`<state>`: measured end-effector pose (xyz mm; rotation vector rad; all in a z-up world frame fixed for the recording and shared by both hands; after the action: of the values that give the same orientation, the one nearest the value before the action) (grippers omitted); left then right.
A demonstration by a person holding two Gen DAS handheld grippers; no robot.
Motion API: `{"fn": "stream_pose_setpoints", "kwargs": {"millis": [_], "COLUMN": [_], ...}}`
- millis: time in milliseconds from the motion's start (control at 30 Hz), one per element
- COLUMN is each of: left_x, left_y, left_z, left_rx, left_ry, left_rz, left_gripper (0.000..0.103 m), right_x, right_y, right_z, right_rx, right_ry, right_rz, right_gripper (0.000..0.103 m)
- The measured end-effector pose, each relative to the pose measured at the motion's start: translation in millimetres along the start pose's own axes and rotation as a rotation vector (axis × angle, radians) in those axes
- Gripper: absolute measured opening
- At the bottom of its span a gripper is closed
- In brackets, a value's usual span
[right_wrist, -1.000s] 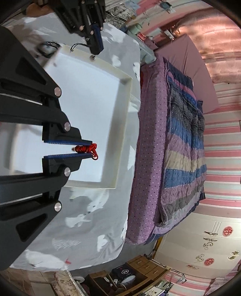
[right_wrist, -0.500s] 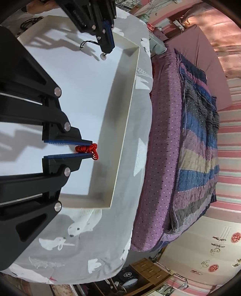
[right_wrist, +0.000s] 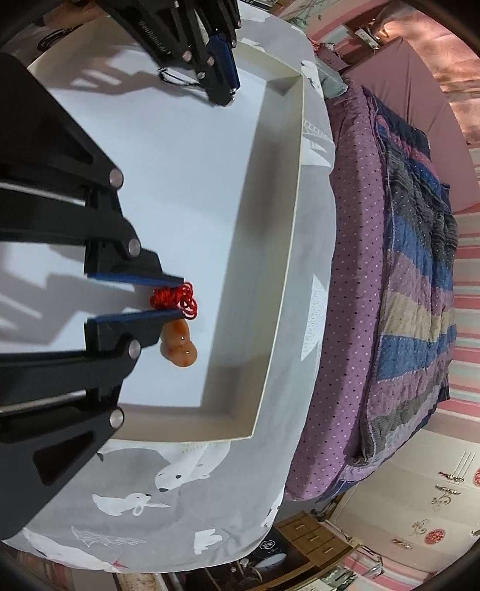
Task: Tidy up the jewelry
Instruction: 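Open both tools to release the charms into the tray and withdraw, then grasp the cream scrunchie with the left tool while the right tool grasps the brown pendant cord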
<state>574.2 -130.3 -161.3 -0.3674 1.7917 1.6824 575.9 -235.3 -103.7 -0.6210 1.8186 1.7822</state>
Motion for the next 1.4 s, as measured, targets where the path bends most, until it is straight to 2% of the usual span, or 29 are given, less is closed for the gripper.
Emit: {"fn": "stream_pose_setpoints", "kwargs": {"millis": [33,67,233,300,567,633,1000,1167,1400], "left_x": [-1.7,-3.8,-9.6,-12.9,-16.9,-15.1,25.0,50.8,104.1], "left_y": [3.4,8.0,36.6,53.4,144.1,164.7,258.8,295.3,321.2], "left_z": [-0.6,-1.6,-2.6,-0.8,13.0,16.4,29.5,24.4,11.6], "left_rx": [-0.002,-0.004,0.015,0.019,-0.004,-0.004,-0.028,-0.059,-0.014], "left_ry": [-0.004,-0.012,-0.014,-0.010,-0.001,0.001,0.012,-0.016,-0.016], "left_rz": [-0.015,-0.032,-0.066,-0.091,-0.226,-0.253,-0.342,-0.379,-0.361], "left_gripper": [0.050,0.056,0.065,0.077,0.097,0.098,0.100,0.100,0.100], "right_x": [-0.6,-1.3,-7.1,-10.0,-14.6,-14.8,24.5,58.8,114.8], "right_y": [2.0,5.6,27.1,44.4,139.8,162.2,261.5,302.1,338.2], "right_z": [-1.2,-2.5,-4.9,-4.8,-6.4,-6.8,-21.8,-29.3,-38.0], "right_rx": [0.008,0.016,0.004,-0.001,0.047,0.066,0.098,0.097,0.098], "right_ry": [0.000,0.001,-0.016,-0.018,0.024,0.025,-0.063,-0.097,-0.092], "right_rz": [-0.006,-0.017,-0.037,-0.054,-0.170,-0.201,-0.246,-0.262,-0.267], "right_gripper": [0.040,0.046,0.046,0.046,0.067,0.074,0.075,0.075,0.075]}}
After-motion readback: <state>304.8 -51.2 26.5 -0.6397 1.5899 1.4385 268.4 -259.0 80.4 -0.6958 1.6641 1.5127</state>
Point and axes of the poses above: each gripper's, at about its wrist camera, not at the fingertips, and y roughly against the way its jaws point, z to its left, x to its underside, the point moved 8 cm from there along -y, roughly the way its jaws point, and after that the axes turned 15 degrees about -z, right-handed, at the moved point
